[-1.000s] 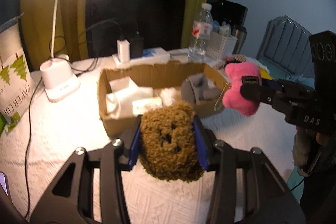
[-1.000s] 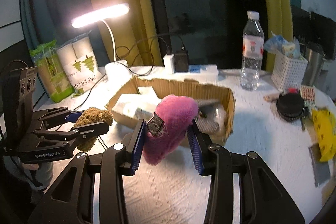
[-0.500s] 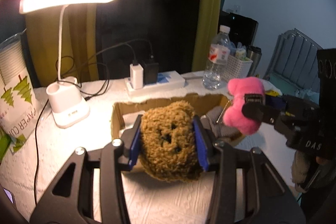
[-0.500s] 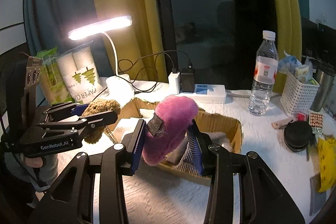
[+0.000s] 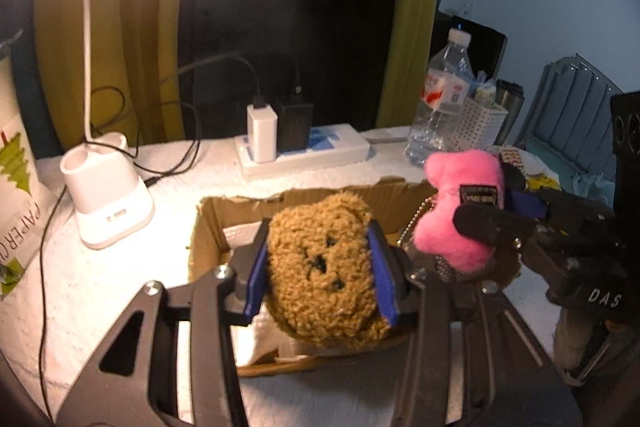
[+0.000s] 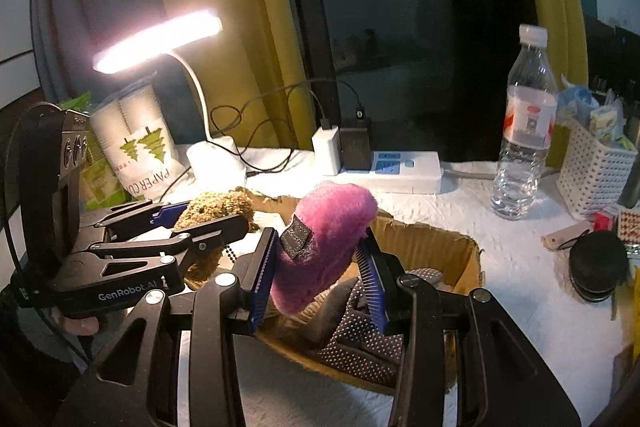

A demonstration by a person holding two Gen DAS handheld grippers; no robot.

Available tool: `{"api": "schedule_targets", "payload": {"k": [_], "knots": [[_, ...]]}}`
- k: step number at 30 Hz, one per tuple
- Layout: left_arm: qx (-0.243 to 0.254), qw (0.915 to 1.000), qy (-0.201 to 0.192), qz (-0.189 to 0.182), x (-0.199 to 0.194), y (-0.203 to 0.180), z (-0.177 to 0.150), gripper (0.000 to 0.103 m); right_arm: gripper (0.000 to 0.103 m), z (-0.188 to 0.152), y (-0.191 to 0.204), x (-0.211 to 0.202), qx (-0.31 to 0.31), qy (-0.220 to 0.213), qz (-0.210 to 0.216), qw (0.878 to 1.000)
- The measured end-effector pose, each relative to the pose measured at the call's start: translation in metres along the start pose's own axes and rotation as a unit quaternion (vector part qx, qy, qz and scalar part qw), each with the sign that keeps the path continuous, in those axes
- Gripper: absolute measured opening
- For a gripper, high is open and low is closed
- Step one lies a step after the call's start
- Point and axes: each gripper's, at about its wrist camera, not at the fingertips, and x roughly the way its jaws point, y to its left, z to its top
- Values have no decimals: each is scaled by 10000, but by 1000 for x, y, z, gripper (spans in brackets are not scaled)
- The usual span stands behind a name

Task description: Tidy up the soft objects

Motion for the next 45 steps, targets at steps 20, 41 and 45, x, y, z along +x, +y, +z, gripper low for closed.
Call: {"api": "schedule_targets", "payload": {"k": [20,41,45], "knots": [[-28,10000,46,62,1,-3,-1,75,54,-4,-4,6,89,106,-170,9998],[71,9991,-411,-36,-91,-20,-20,90,55,-17,39,-63,-132,-136,-379,9991],[63,9990,-431,-69,-107,-22,-30,91,55,-23,49,-76,-163,-131,-471,9987]]}}
